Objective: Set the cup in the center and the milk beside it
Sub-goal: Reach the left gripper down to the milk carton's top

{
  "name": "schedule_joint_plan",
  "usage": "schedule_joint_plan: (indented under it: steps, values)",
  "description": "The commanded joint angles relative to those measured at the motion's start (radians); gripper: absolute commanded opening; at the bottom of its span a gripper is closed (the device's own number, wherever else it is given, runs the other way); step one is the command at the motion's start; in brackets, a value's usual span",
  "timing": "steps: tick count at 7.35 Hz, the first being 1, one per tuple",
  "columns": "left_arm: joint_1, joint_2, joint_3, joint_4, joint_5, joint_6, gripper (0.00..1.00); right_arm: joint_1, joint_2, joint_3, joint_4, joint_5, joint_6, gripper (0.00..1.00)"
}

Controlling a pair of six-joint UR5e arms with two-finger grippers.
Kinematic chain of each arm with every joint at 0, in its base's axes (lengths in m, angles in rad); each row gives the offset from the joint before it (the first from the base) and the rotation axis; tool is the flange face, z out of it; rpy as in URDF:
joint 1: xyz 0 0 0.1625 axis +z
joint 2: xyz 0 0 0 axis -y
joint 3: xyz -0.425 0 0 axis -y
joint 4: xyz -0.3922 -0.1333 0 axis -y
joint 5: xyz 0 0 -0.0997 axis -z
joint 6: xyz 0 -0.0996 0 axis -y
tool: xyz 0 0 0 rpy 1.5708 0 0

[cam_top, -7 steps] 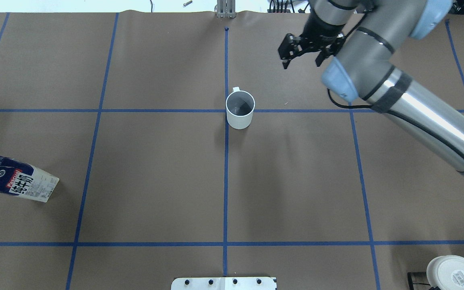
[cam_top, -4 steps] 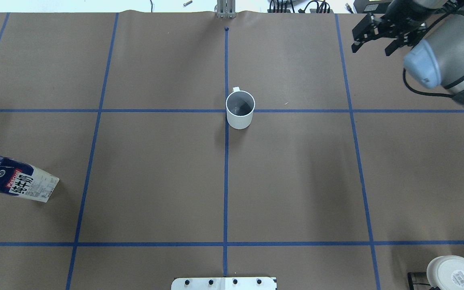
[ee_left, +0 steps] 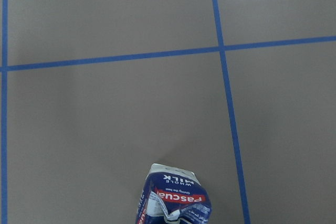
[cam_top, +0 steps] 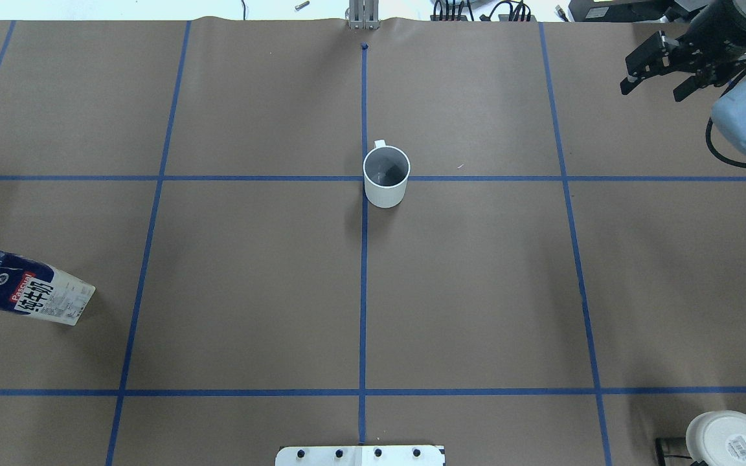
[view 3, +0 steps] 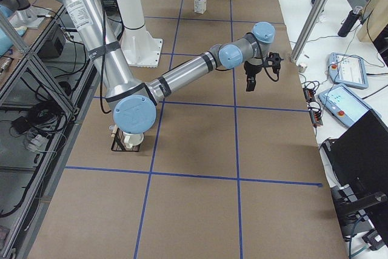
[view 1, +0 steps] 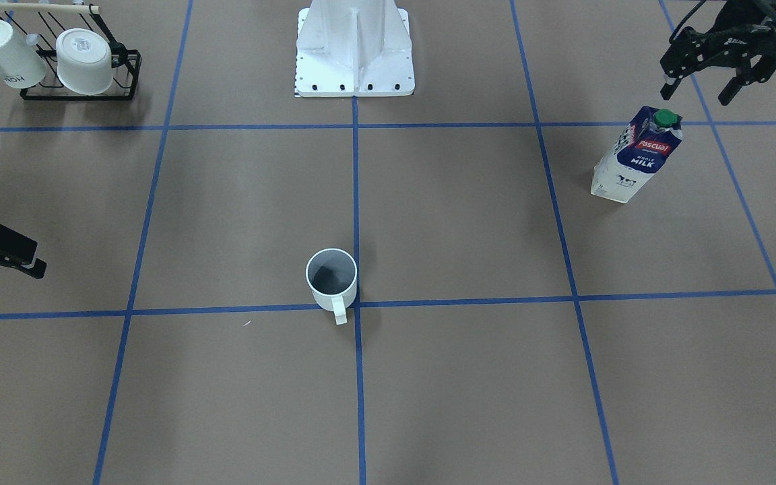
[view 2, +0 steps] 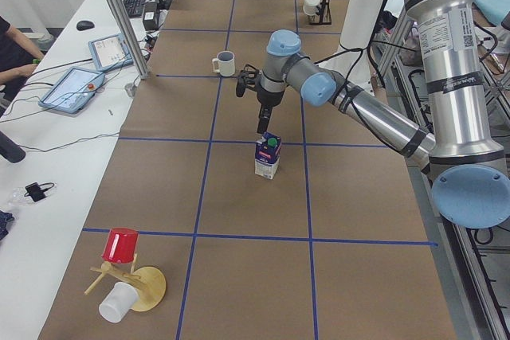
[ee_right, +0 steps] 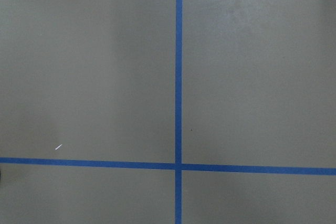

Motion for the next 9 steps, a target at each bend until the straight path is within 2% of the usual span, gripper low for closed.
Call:
schedule_joint_plan:
  steps: [1,3,5,9]
  values:
    - [0.082,0.019,0.016,-0.045,0.071,-0.019,0.98,0.0,-0.006,0.003,-0.001,-0.002,-0.001,1.0]
    - [0.108,0.007,0.047,-0.052,0.078,0.019,0.98,-0.001,-0.012,0.003,-0.001,-0.001,-0.001,1.0]
    - [0.106,0.008,0.122,-0.112,0.078,0.125,0.98,-0.009,-0.012,0.003,-0.001,-0.002,0.001,1.0]
    - [0.112,0.005,0.162,-0.154,0.074,0.125,0.98,-0.015,-0.012,0.001,-0.001,-0.004,0.001,1.0]
